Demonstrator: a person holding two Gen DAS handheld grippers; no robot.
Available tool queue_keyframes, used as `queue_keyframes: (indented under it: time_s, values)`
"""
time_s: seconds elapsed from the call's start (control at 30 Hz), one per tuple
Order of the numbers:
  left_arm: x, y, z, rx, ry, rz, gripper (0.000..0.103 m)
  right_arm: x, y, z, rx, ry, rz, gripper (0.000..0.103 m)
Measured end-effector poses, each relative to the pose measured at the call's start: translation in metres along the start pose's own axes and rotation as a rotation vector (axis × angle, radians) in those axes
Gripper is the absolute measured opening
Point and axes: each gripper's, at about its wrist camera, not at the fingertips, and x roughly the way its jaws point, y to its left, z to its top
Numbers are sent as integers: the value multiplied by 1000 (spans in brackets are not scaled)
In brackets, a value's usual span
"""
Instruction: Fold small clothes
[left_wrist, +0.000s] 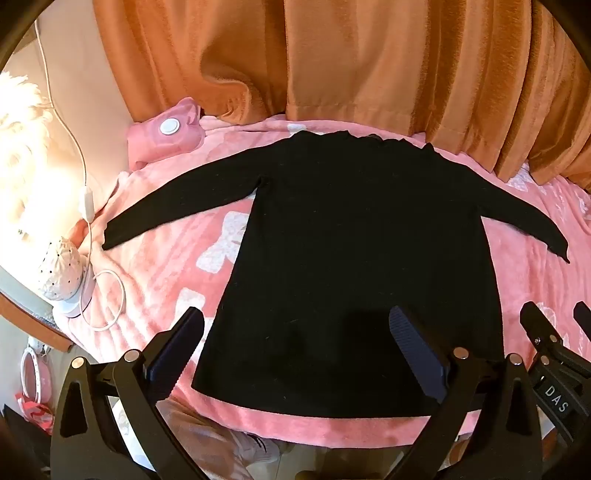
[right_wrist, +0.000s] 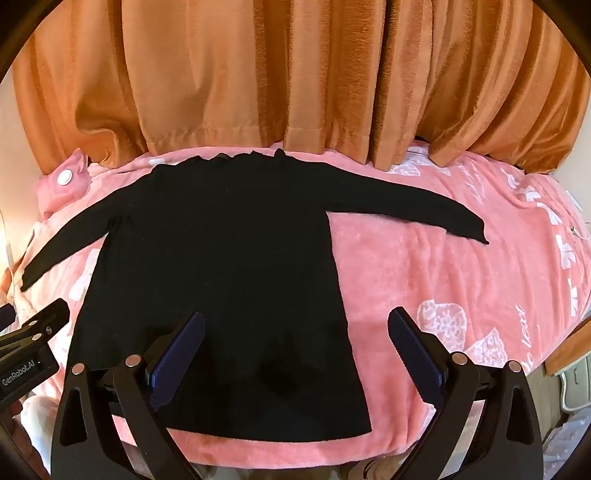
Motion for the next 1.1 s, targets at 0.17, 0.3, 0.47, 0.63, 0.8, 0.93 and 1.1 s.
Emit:
queue_keyframes:
  time_s: [0.17, 0.3, 0.47, 0.63, 0.8, 0.93, 1.1]
  values:
    - [0, 2, -1, 0, 2, 0, 98, 2, 0, 0, 0, 6, 3, 98]
    - [1, 1, -1, -4, 2, -1, 98, 3, 1, -1, 1, 9, 4, 98]
    - [3, 6, -4, -5, 5, 0, 98, 3, 2, -1, 0, 9, 5, 98]
    - [5, 8, -5, -2, 3, -4, 98, 5, 2, -1, -3, 13, 8, 98]
    - [5, 7, -5, -1, 4, 0, 98, 5, 2, -1, -2, 13, 10, 98]
    - [9, 9, -8, 0, 2, -1, 98, 5, 2, -1, -2, 12, 9, 98]
    - [9, 10, -9, 12, -10, 12, 98, 6, 3, 0, -2, 15, 11, 98]
